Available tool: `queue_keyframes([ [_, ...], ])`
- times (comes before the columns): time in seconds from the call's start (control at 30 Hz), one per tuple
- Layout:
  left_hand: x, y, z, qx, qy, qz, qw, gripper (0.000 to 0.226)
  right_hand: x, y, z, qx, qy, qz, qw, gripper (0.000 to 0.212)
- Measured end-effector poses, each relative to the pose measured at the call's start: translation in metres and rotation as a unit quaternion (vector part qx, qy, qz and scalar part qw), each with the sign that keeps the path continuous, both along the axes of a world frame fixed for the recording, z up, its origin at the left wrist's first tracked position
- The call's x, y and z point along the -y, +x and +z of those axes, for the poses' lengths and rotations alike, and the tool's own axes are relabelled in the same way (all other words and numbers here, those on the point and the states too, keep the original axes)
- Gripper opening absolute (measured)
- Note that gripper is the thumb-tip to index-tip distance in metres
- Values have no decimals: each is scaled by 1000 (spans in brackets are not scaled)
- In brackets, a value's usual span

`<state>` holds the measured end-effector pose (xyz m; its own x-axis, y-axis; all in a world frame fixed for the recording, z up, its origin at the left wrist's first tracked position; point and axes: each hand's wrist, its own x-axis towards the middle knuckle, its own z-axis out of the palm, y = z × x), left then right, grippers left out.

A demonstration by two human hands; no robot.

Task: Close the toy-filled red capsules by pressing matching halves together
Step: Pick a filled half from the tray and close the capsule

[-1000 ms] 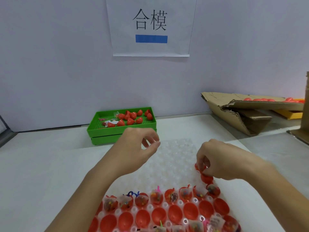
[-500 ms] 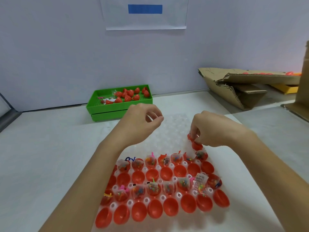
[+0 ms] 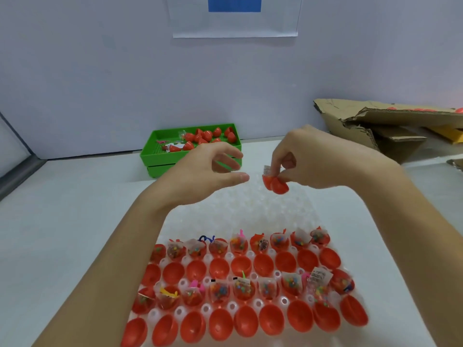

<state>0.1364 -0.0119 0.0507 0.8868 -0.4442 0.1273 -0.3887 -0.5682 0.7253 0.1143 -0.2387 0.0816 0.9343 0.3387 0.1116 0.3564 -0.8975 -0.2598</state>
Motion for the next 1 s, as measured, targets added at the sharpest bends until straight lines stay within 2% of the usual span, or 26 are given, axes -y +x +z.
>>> queue_keyframes([
  [0.13,-16,9,0,-37,-20,1,999,46,-28,17,0,21,37,57,997,9],
  [0.4,-39,24,-14,-140,-133,-47,980,30,-58,37,-15,81,39,120,989,22],
  [0.6,-36,18,-26,-121,-167,12,978,27,-52,42,-26,73,77,111,988,32],
  [0.7,-34,11,-33,-94,-147,62,983,24,-44,49,-38,18,126,67,990,32],
  [0.8,-36,6,-40,-76,-151,103,980,24,-34,52,-55,-104,186,59,975,23],
  [0.87,-36,4,-44,-73,-156,108,979,25,-29,51,-65,-177,215,76,957,33],
  [1.0,-35,2,-54,-79,-169,99,977,28,-24,52,-74,-201,275,99,935,37],
])
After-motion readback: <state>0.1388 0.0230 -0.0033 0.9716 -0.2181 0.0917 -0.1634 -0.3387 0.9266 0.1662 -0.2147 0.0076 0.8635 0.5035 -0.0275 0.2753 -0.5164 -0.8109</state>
